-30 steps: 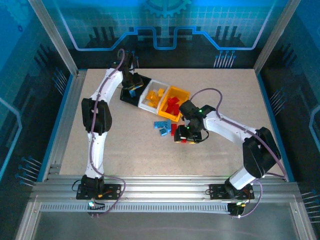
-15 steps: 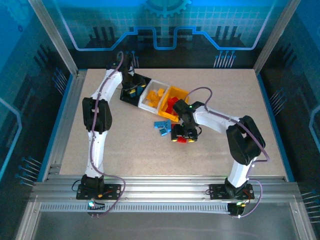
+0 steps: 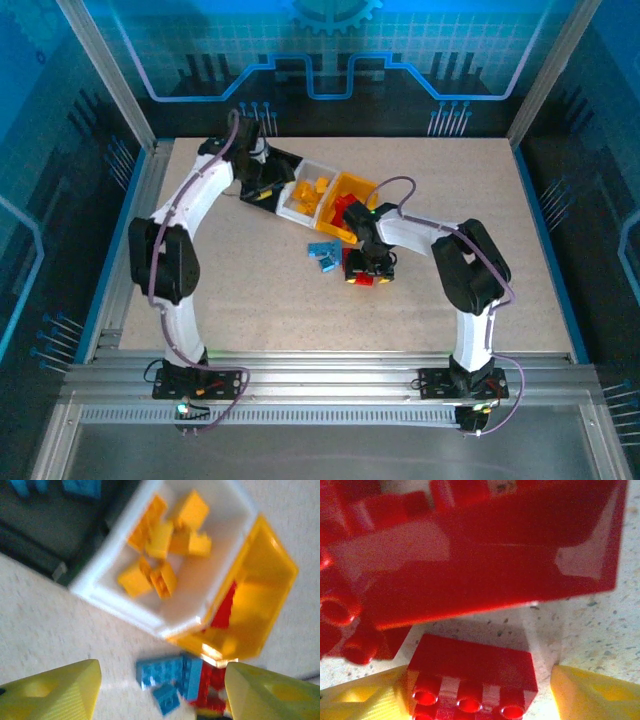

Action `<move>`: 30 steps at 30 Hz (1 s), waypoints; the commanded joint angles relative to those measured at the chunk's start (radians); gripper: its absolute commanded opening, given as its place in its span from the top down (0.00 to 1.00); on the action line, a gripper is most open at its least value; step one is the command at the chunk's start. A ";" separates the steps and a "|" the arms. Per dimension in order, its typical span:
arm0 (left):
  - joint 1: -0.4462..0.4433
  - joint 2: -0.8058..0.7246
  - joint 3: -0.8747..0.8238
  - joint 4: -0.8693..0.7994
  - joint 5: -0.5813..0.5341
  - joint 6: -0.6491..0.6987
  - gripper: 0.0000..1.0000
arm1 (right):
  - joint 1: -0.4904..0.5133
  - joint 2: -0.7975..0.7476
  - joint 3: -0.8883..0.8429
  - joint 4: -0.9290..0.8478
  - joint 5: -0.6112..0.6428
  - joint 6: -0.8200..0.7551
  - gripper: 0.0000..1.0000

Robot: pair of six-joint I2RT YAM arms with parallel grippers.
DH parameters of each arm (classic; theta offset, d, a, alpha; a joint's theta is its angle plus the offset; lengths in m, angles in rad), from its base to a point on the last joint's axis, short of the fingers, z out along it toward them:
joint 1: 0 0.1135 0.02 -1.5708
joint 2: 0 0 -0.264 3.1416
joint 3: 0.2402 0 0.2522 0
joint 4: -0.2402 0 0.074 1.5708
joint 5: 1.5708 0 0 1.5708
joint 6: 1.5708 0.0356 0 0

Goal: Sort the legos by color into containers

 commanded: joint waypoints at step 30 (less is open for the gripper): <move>-0.355 -0.228 -0.614 0.197 -0.016 -0.175 0.01 | -0.270 -0.227 0.097 0.250 -0.464 0.107 0.52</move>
